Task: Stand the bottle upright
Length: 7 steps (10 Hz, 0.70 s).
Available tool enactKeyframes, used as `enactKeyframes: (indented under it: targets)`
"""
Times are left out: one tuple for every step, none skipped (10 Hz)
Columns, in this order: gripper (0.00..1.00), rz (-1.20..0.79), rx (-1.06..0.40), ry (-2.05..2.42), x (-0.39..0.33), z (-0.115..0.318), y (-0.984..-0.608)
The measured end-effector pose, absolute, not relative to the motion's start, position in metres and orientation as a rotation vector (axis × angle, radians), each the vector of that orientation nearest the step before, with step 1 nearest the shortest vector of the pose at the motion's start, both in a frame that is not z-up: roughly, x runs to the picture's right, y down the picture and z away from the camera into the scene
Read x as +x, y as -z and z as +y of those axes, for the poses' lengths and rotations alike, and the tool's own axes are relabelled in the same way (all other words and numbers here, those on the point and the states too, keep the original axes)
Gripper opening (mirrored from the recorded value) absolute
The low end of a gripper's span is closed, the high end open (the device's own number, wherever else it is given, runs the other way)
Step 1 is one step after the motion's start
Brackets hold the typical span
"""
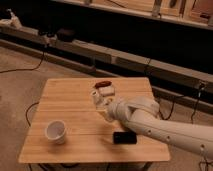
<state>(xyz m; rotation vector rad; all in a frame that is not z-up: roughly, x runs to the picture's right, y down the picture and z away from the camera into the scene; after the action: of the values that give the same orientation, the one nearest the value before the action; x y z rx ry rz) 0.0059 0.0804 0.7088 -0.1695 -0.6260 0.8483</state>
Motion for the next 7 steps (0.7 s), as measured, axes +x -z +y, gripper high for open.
enactKeyframes:
  targets:
    - [0.09, -0.655, -0.173, -0.862, 0.006, 0.082, -0.710]
    - [0.09, -0.691, -0.179, -0.881, 0.006, 0.085, -0.712]
    - [0.09, -0.724, -0.184, -0.898, 0.005, 0.087, -0.715]
    - [0.09, -0.748, -0.187, -0.911, 0.005, 0.088, -0.717]
    - [0.09, -0.780, -0.190, -0.919, 0.004, 0.090, -0.720]
    - [0.09, -0.800, -0.193, -0.920, 0.003, 0.091, -0.723]
    - [0.09, -0.820, -0.197, -0.919, 0.004, 0.094, -0.725]
